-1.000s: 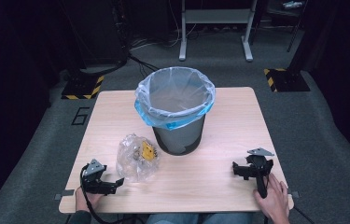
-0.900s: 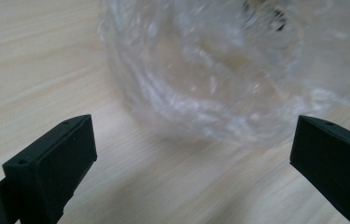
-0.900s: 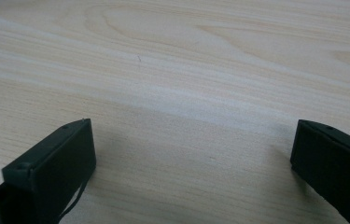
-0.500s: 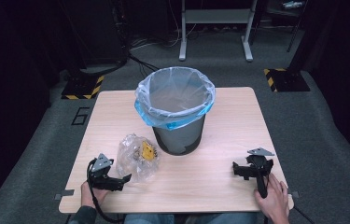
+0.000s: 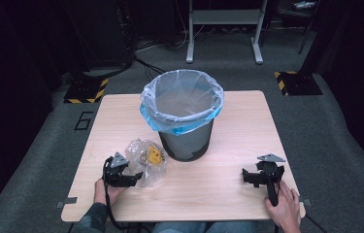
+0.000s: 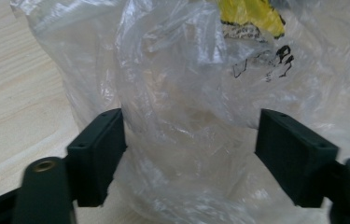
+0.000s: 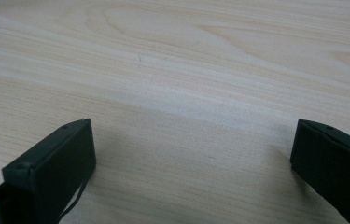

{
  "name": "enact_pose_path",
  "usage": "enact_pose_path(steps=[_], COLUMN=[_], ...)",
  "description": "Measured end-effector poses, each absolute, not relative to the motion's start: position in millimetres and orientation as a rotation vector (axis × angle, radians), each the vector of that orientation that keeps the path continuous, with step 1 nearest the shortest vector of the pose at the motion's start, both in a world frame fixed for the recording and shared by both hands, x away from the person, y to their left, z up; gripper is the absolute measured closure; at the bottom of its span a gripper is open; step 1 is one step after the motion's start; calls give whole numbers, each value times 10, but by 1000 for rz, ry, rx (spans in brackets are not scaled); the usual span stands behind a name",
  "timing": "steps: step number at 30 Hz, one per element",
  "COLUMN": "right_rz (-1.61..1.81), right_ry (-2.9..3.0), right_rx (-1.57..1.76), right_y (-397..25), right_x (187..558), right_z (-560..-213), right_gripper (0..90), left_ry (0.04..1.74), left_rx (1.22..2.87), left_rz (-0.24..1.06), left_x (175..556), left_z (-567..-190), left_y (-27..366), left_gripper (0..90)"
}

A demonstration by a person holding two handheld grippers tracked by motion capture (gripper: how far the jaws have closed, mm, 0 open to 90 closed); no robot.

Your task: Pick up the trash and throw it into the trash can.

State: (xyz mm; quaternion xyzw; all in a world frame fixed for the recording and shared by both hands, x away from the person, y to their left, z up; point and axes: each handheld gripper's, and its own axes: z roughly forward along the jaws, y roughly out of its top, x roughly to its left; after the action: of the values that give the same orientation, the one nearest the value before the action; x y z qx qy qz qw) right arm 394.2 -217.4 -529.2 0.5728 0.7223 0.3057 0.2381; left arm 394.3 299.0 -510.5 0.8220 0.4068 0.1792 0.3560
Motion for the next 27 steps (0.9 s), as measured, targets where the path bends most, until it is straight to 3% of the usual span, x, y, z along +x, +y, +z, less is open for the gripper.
enact_pose_path(steps=[4,15,19,27], right_rz=[838,842,842,842], right_ry=[1980,1988,1989,1988], right_rx=[1569,1557,1556,1557], right_y=[-2175,-2185,-2186,-2186], right_x=[3941,3943,3943,3943], right_z=[-5292,-5293,-5293,-5293], right_gripper=[0,0,0,0], left_ry=[1085,1101,1085,1057], left_rx=[2113,2027,2019,2003], left_rz=[467,416,418,441], left_x=[3998,3993,3971,3912], left_z=[-5159,-5251,-5248,-5156], left_y=[2972,3070,3084,3131], left_gripper=[346,812,860,874])
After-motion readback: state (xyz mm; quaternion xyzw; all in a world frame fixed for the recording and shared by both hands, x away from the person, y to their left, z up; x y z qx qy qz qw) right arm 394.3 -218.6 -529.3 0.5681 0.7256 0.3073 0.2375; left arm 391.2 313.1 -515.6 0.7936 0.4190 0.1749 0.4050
